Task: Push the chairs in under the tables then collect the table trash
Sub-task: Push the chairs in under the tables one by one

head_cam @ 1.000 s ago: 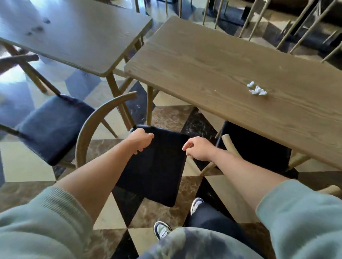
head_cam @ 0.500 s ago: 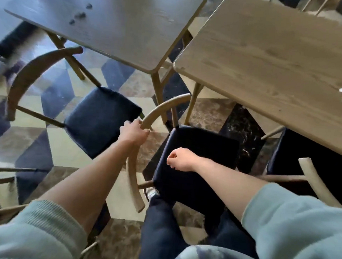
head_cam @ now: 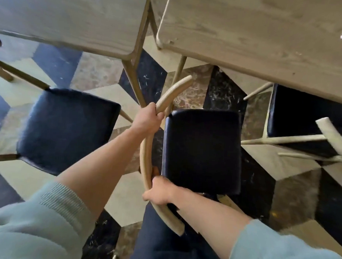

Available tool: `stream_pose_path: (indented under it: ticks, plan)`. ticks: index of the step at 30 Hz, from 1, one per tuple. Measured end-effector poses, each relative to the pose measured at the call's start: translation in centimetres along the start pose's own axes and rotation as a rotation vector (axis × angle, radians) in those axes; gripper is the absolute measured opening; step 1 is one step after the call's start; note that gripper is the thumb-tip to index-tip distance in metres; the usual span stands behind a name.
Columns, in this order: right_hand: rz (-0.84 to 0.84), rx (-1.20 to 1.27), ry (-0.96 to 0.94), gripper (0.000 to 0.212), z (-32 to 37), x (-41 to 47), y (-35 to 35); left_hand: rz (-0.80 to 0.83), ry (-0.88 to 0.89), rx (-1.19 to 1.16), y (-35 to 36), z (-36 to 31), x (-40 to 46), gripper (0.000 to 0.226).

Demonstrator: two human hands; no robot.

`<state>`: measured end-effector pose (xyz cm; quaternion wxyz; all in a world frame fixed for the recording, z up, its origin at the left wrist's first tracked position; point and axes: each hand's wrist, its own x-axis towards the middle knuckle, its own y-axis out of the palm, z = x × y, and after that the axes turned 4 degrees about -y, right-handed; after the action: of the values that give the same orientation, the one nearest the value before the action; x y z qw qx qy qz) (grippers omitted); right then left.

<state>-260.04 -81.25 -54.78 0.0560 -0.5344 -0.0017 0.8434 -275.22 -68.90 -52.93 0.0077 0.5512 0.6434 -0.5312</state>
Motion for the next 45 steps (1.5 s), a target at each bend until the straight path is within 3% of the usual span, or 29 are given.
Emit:
stream_pose_path:
  ticks: [8, 11, 13, 18, 25, 28, 30, 34, 38, 43, 45]
  plan:
    - [-0.065, -0.108, -0.048, 0.040, -4.8, -2.7, -5.3, 0.002, -0.127, -0.137, 0.1, -1.4, 0.3, 0.028]
    - [-0.099, -0.115, -0.110, 0.080, -7.6, -4.6, -9.3, -0.025, -0.231, -0.233, 0.9, -2.6, -0.1, 0.034]
    - [-0.124, -0.205, -0.146, 0.087, -8.9, -5.2, -12.2, -0.082, -0.310, -0.301, 1.3, -3.0, -0.3, 0.033]
    - [-0.256, -0.370, -0.153, 0.066, -12.9, -8.0, -18.9, -0.056, -0.428, -0.410, 2.7, -5.2, -0.8, 0.039]
    - [-0.658, -0.540, -0.092, 0.040, -20.6, -12.7, -26.6, 0.149, -0.397, -0.517, 7.0, -12.4, -2.1, 0.048]
    - [-0.888, -0.451, 0.018, 0.049, -23.6, -13.9, -29.4, 0.161, -0.390, -0.590, 9.1, -16.1, -2.1, 0.044]
    - [-0.926, -0.379, 0.061, 0.054, -24.6, -14.3, -30.7, 0.141, -0.406, -0.621, 9.6, -17.6, -1.7, 0.041]
    - [-0.842, -0.468, 0.027, 0.056, -23.1, -13.9, -30.4, 0.200, -0.377, -0.565, 9.0, -16.9, -1.6, 0.047]
    - [-0.741, -0.270, -0.225, 0.062, -17.8, -12.5, -27.6, 0.271, -0.375, -0.504, 6.8, -12.6, -3.0, 0.056]
    - [-0.866, -0.301, -0.399, 0.020, -6.5, -9.4, -24.0, 0.214, -0.414, -0.572, 1.1, -3.5, -5.5, 0.047]
    - [-0.816, -0.337, -0.418, 0.011, -0.5, -7.6, -21.6, 0.138, -0.453, -0.628, -2.8, 2.3, -7.1, 0.041]
